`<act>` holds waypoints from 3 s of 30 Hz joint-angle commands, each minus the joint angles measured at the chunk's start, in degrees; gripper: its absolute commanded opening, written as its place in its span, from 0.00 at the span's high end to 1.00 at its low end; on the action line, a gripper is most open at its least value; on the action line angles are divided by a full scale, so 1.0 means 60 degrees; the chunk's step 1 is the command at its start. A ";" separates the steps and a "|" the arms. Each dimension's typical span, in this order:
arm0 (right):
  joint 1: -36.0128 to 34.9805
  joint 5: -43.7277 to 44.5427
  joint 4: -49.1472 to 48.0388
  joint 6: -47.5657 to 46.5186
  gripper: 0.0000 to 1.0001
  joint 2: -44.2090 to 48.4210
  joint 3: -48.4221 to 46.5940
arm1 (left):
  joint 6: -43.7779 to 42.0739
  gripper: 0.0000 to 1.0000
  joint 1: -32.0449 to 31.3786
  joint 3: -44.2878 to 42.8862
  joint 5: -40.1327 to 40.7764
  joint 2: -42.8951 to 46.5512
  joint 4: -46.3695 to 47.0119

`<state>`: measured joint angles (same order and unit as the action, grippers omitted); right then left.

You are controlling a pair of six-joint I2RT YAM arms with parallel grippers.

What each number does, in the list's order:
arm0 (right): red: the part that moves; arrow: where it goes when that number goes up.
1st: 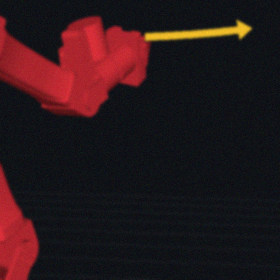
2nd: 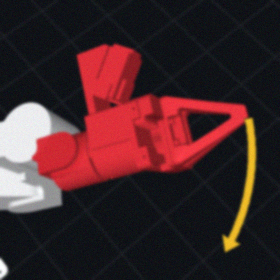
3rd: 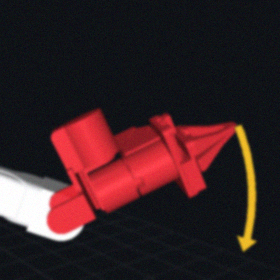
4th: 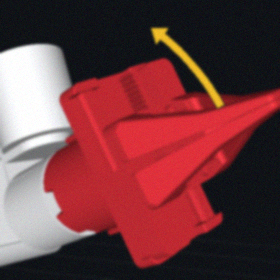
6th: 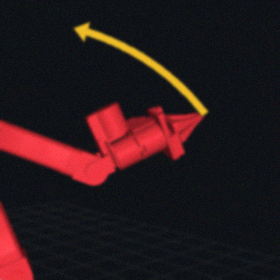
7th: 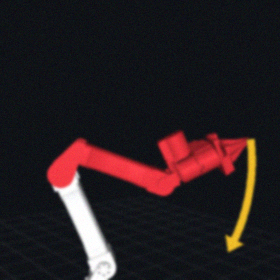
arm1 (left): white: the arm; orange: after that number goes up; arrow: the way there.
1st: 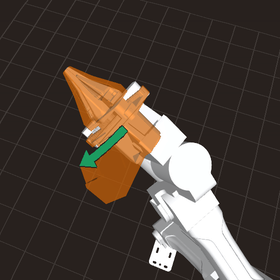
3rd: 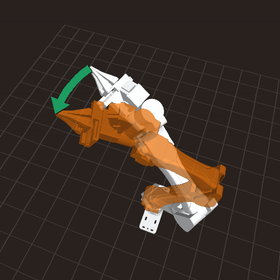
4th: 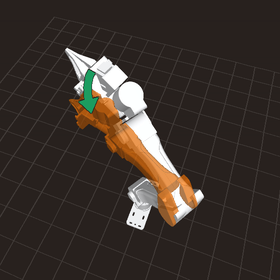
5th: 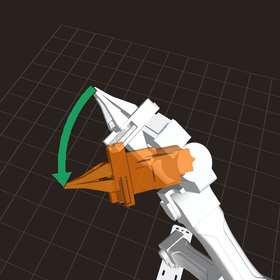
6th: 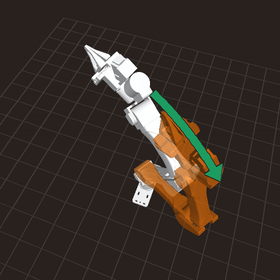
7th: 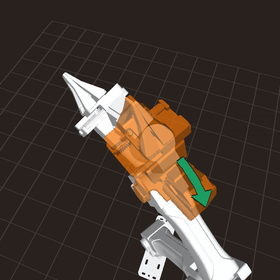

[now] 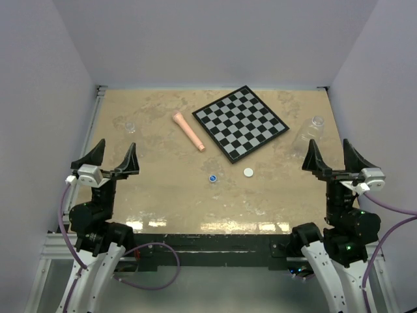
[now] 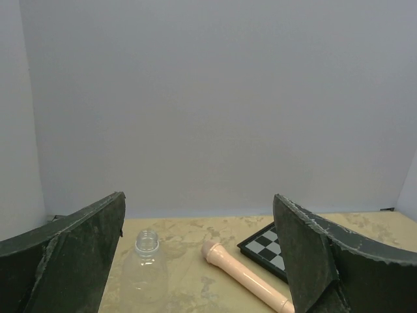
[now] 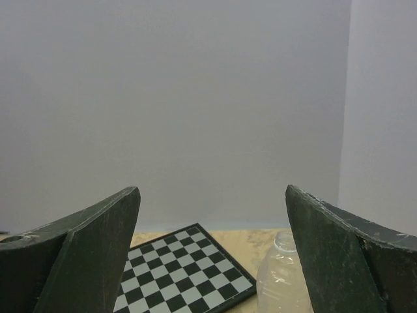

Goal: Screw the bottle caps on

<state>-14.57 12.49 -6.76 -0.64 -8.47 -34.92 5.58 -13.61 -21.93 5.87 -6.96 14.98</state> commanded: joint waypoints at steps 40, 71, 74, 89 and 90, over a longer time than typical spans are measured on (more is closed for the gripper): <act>-0.0150 -0.0236 -0.0103 0.0503 0.01 0.1617 -0.0098 | 0.4123 0.00 -0.0047 0.0547 0.3181 -0.6601 0.0324; -0.0531 -0.0119 -0.0045 0.0503 0.01 0.1617 -0.0099 | 0.1355 0.02 0.0363 0.0170 0.4193 -1.1188 0.6028; -0.0531 -0.0104 -0.0059 0.0503 0.02 0.1617 -0.0113 | 0.1223 0.02 0.0524 0.0009 0.4105 -1.1363 0.5984; -0.0531 -0.0119 -0.0074 0.0444 0.01 0.1602 -0.0055 | 0.0417 0.19 0.1081 -0.0417 0.3212 -1.2434 0.7214; -0.0517 -0.0119 -0.0074 0.0430 0.01 0.1602 -0.0055 | 0.0373 0.21 0.1096 -0.0388 0.3168 -1.2376 0.7244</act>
<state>-17.37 12.23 -6.83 1.91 -0.47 -34.89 9.41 -7.88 -22.65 26.96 -81.25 52.29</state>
